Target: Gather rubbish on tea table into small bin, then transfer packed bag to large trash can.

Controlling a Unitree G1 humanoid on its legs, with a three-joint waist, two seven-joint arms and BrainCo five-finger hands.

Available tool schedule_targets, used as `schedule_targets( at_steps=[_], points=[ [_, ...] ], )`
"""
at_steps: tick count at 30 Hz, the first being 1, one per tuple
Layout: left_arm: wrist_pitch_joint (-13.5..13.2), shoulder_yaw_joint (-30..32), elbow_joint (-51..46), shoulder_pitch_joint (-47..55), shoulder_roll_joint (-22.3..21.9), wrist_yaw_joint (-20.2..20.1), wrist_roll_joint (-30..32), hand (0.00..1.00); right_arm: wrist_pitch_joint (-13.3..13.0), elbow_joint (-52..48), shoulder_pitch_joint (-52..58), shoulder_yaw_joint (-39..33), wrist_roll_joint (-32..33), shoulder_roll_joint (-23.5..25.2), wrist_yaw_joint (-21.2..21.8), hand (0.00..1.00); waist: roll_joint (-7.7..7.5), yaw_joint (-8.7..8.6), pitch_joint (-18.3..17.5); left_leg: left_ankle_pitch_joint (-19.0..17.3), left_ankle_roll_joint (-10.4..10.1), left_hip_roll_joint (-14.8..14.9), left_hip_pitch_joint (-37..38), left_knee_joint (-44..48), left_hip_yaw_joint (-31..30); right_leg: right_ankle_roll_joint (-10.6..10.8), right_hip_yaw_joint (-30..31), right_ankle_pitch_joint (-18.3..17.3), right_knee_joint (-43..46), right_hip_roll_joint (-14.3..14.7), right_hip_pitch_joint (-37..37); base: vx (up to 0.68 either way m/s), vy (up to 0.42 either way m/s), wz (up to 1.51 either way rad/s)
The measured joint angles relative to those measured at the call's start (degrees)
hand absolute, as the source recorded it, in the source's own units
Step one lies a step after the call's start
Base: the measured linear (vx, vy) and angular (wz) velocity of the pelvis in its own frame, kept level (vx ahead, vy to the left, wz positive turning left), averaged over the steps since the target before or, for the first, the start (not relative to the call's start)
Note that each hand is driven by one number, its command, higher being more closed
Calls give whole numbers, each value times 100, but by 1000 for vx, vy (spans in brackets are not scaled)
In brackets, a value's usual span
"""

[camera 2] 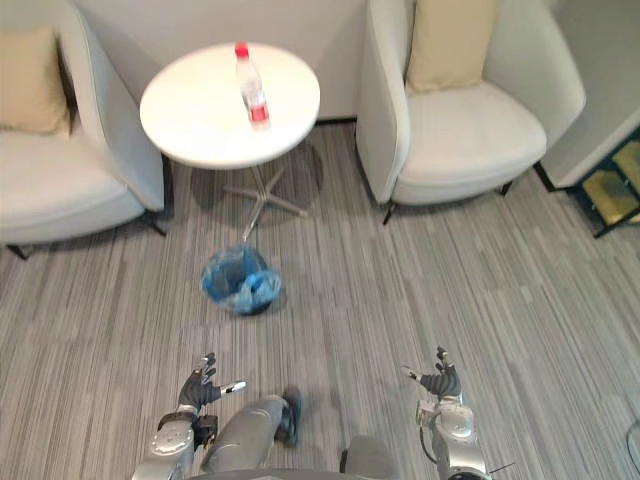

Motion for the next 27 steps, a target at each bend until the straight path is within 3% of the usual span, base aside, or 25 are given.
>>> schedule_targets(
  at_steps=[1, 2, 3, 4, 5, 6, 7, 8, 9, 10, 12, 14, 17, 18, 19, 20, 22, 23, 24, 25, 27],
  points=[
    [-31, 37, 15, -19, 3, 6, -68, 0, 1, 48, -74, -17, -27, -25, -1, 0, -1, -104, 5, -49, -78, 78, 183, -143, -106, 179, 234, 187, -1120, 108, -239, 560, -136, 35],
    [-35, 72, 55, -38, 28, 8, -82, 0, 9, 63, -81, -51, -56, -49, -2, 0, -50, -151, -3, -106, -171, 93, 312, -247, -207, 223, 583, 527, -1993, 179, -366, 694, -205, 67],
    [-34, 75, 120, -32, 42, 24, -83, 0, 16, 113, -36, -71, -110, -105, -16, 0, -74, -221, -2, -265, -323, 109, 504, -279, -342, 277, 990, 1317, -2838, 195, -389, 588, -214, 69],
    [-33, 74, 156, -4, 38, 43, -82, 0, 22, 183, -25, -71, -146, -124, -16, 0, -83, -248, -9, -343, -417, 131, 603, -265, -446, 362, 1087, 1792, -2940, 220, -317, 637, -272, 62],
    [-22, 72, 294, -9, -60, 97, -81, 0, 92, 237, -3, -68, -188, -217, -18, 0, 97, -247, -22, -483, -532, 349, 697, -169, -625, 109, 1104, 2040, -2768, 419, -223, 599, -280, 32],
    [-28, 73, 311, 14, -81, 108, -80, 0, 115, 210, -19, -48, -192, -220, -19, 0, 149, -180, -44, -449, -586, 450, 575, 90, -709, 10, 1024, 1794, -2470, 488, -279, 692, -341, 44],
    [-27, 79, 342, 16, -117, 111, -78, 0, 127, 184, -25, -53, -192, -191, -18, 0, 179, -219, -21, -360, -703, 500, 392, 799, -852, -100, 815, 1416, -2107, 477, -226, 524, -271, 50],
    [-20, 86, 350, 24, -155, 109, -78, 0, 130, 152, -3, -49, -190, -171, -18, 0, 197, -241, -12, -253, -762, 534, 199, 1349, -864, -176, 695, 1256, -2027, 473, -111, 540, -300, 80],
    [-15, 146, 346, 37, -284, 106, -79, 0, 135, 15, 102, -13, -190, -126, -19, 0, 230, -232, 14, 305, -732, 659, -324, 2723, -773, -307, 507, 1021, -2050, 496, 273, 515, -289, 63],
    [-15, 156, 332, 62, -366, 102, -79, 0, 128, -184, 215, 7, -185, -29, -27, 0, 245, -99, 47, 265, -653, 988, -760, 3789, -458, -427, 414, 898, -2226, 573, 752, 499, -268, 49],
    [4, 134, 308, 67, -403, 97, -78, 0, 91, -462, 277, 8, -179, 107, -40, 0, 151, -16, 108, 217, -579, 1159, -1256, 4323, -74, -506, 279, 815, -2655, 563, 1440, 422, -220, 34],
    [10, 128, 198, 86, -428, 94, -79, 0, -24, -581, 277, -3, -169, 89, -41, 0, 124, 74, 116, 202, -558, 1050, -1662, 3874, 172, -518, 175, 772, -3037, 541, 1830, 356, -126, 35],
    [13, 131, 177, 105, -421, 92, -79, 0, -35, -586, 364, -89, -139, 35, -44, 0, 213, 63, 83, 354, -673, 675, -1742, 1512, 949, -370, -218, 674, -3553, 467, 2422, 381, 12, 68],
    [10, 132, 161, 168, -461, 92, -78, 0, -31, -590, 466, -160, -139, -11, -48, 0, 328, 67, 19, 976, -567, 561, -1625, 516, 1400, -224, -357, 576, -3652, 558, 2563, 397, 61, 64],
    [15, 165, 183, 222, -405, 93, -69, 0, 3, -520, 407, -163, -145, 12, -60, 0, 353, 85, -1, 1383, 195, 458, -1594, 350, 1482, -134, -406, 380, -3582, 541, 2633, 448, 79, 55],
    [23, 201, 215, 251, -377, 93, -65, 0, 9, -531, 397, -136, -150, 33, -61, 0, 253, 87, -43, 1315, 221, 348, -1597, 358, 1501, -75, -418, 338, -3523, 455, 2642, 367, 79, 43],
    [32, 189, 339, 281, -379, 92, -60, 0, -4, -632, 355, -146, -197, 8, -89, 0, 111, 61, -51, 990, 233, 111, -1552, 327, 1376, 187, -388, 94, -2821, 228, 2447, 356, 65, 49],
    [44, 123, 438, 292, -402, 85, -59, 0, -3, -685, 315, -168, -209, -8, -109, 0, 74, 56, -45, 912, 252, -55, -1353, 197, 1289, 262, -368, 63, -1829, 18, 2143, 356, 78, 65],
    [48, 109, 477, 332, -381, 75, -59, 0, -5, -758, 333, -129, -245, 3, -138, 0, -25, 35, -50, 865, 305, -292, -1060, 3, 1123, 492, -264, 263, -576, -261, 1719, 456, 87, 94],
    [49, 47, 477, 340, -293, 73, -59, 0, -6, -835, 347, -102, -336, 21, -139, 0, -63, -82, -54, 778, 307, -434, -827, -68, 871, 589, -69, 328, 389, -352, 1374, 395, 60, 98],
    [44, -13, 476, 335, -210, 77, -54, 0, -7, -1094, 368, -45, -415, 24, -142, 0, -47, -119, -61, 719, 304, -476, -611, -87, 622, 477, 179, 119, 594, -275, 1067, 386, 10, 87]
  ],
)
